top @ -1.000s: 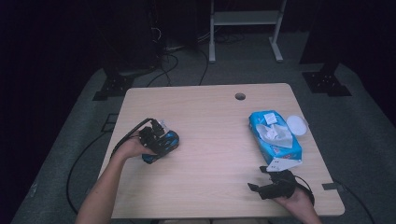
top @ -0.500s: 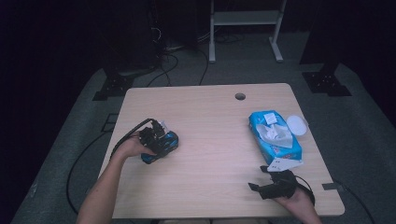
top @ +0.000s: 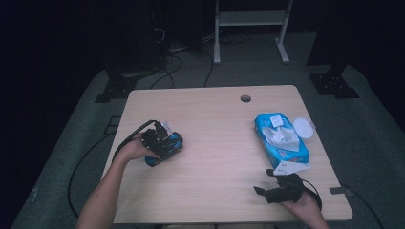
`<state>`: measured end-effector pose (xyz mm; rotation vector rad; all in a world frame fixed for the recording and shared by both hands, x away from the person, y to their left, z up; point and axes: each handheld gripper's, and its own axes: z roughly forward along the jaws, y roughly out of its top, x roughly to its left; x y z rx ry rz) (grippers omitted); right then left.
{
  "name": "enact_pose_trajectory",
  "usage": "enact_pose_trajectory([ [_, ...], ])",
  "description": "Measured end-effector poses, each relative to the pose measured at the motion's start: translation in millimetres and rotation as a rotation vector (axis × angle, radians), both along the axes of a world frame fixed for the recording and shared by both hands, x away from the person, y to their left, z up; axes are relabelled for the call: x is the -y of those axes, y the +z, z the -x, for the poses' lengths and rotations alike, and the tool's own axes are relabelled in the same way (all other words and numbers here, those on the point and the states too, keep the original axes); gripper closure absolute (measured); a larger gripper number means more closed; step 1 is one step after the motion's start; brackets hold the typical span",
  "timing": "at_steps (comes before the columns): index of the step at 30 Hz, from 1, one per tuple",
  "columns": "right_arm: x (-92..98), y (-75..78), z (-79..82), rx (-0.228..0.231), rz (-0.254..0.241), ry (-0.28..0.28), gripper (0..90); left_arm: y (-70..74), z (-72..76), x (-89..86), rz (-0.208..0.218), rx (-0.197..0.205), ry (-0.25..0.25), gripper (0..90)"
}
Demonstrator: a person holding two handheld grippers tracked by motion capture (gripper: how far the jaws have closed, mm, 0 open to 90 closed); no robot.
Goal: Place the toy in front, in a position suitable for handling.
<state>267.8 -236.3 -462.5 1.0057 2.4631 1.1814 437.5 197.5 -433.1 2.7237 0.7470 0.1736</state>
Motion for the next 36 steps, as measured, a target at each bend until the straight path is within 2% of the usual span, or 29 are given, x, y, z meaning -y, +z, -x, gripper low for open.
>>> enact_pose_trajectory([
  [2, -0.6, 0.0, -0.4, 0.000, 0.003, 0.001, 17.3, 9.4, 2.4, 4.1, -0.002, 0.016, -0.019, 26.1],
  [3, -0.6, 0.0, -0.4, 0.000, 0.003, 0.001, 17.3, 9.4, 2.4, 4.1, -0.002, 0.016, -0.019, 26.1],
  [5, -0.7, 0.6, -0.6, 0.003, 0.003, 0.001, 17.3, 20.9, 6.4, 12.8, 0.015, 0.037, -0.043, 26.1],
  [7, -0.3, 1.2, -0.4, 0.006, 0.000, -0.002, 17.3, 27.8, 9.2, 21.8, 0.012, 0.050, -0.075, 26.1],
  [8, 0.1, 1.7, -0.2, 0.007, 0.000, -0.003, 17.3, 27.8, 9.2, 21.8, 0.012, 0.050, -0.075, 26.1],
  [9, 0.5, 2.0, 0.0, 0.008, -0.002, -0.004, 17.3, 33.0, 12.4, 32.8, 0.014, 0.063, -0.105, 26.1],
  [10, 0.9, 2.2, 0.2, 0.010, -0.004, -0.005, 17.3, 33.0, 12.4, 32.8, 0.014, 0.063, -0.105, 26.1],
  [11, 1.6, 2.5, 0.5, 0.011, -0.006, -0.007, 17.3, 37.5, 15.8, 45.0, 0.020, 0.069, -0.135, 26.1],
  [12, 1.6, 2.5, 0.5, 0.011, -0.006, -0.007, 17.3, 37.5, 15.8, 45.0, 0.020, 0.069, -0.135, 26.0],
  [14, 3.5, 3.0, 0.9, 0.012, -0.009, -0.012, 17.3, 41.2, 19.0, 57.9, 0.023, 0.077, -0.166, 26.0],
  [15, 6.0, 3.9, 1.1, 0.014, -0.017, -0.020, 17.4, 44.2, 22.0, 71.1, 0.018, 0.081, -0.203, 26.0],
  [16, 7.1, 4.1, 0.9, 0.018, -0.018, -0.020, 17.4, 44.2, 22.0, 71.1, 0.018, 0.081, -0.203, 26.1],
  [17, 8.2, 4.4, 0.7, 0.022, -0.022, -0.024, 17.4, 45.1, 25.5, 84.2, 0.032, 0.085, -0.225, 26.0],
  [18, 8.2, 4.4, 0.7, 0.022, -0.022, -0.024, 17.4, 45.1, 25.5, 84.2, 0.032, 0.085, -0.225, 26.1],
  [19, 10.2, 5.3, 0.8, 0.021, -0.029, -0.032, 17.4, 45.6, 28.8, 96.6, 0.036, 0.086, -0.254, 26.1],
  [21, 11.2, 5.6, 0.6, 0.024, -0.030, -0.032, 17.4, 45.1, 30.5, 102.4, 0.041, 0.086, -0.266, 26.1],
  [22, 12.8, 6.0, 0.7, 0.026, -0.036, -0.038, 17.4, 44.1, 33.4, 113.1, 0.038, 0.086, -0.289, 26.1],
  [25, 14.6, 6.8, 1.2, 0.028, -0.039, -0.045, 17.4, 41.5, 37.5, 126.6, 0.041, 0.079, -0.319, 26.1],
  [36, 17.2, 8.7, 2.8, 0.043, -0.041, -0.056, 17.6, 33.2, 49.5, 155.1, 0.040, 0.073, -0.373, 26.0],
])
